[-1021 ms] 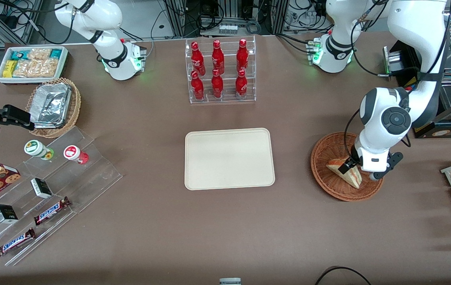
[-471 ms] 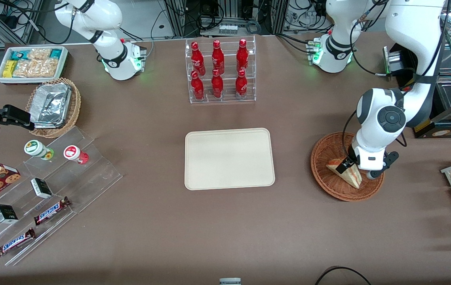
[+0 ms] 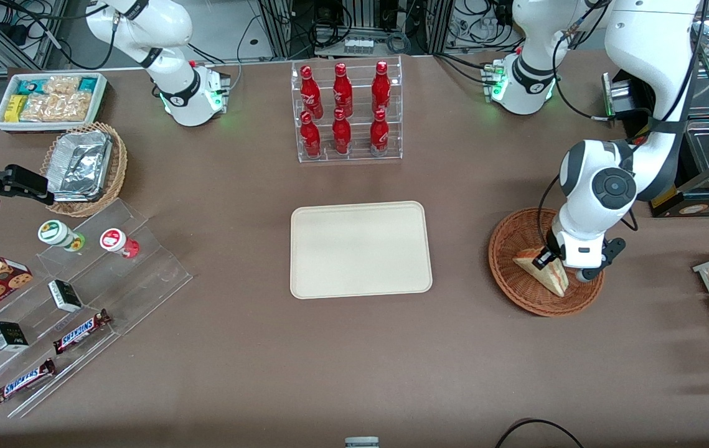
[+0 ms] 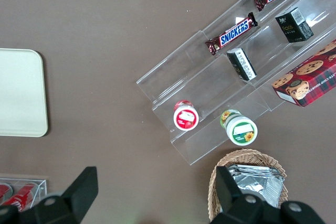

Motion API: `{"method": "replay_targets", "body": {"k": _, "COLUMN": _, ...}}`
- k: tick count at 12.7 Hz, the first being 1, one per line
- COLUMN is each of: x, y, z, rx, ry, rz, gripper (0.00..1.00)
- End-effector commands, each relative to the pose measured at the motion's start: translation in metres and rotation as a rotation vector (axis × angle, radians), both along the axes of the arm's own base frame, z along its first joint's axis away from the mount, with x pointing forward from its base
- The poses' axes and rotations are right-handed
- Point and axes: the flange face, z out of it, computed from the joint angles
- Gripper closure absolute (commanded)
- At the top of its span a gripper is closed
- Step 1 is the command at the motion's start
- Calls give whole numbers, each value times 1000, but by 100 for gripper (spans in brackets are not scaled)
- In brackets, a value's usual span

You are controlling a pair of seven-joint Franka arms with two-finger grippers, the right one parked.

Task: Place sandwich from basket to tray
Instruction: 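Lower the left gripper and close it on the wrapped sandwich, then lift the sandwich and carry it over the cream tray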

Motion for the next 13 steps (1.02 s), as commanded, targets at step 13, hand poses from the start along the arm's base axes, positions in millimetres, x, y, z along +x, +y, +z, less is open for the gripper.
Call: {"method": "replay_targets", "body": {"k": 13, "x": -5, "y": -153, "z": 268, "rx": -54, "ry": 137, "rz": -115, "gripper": 100}}
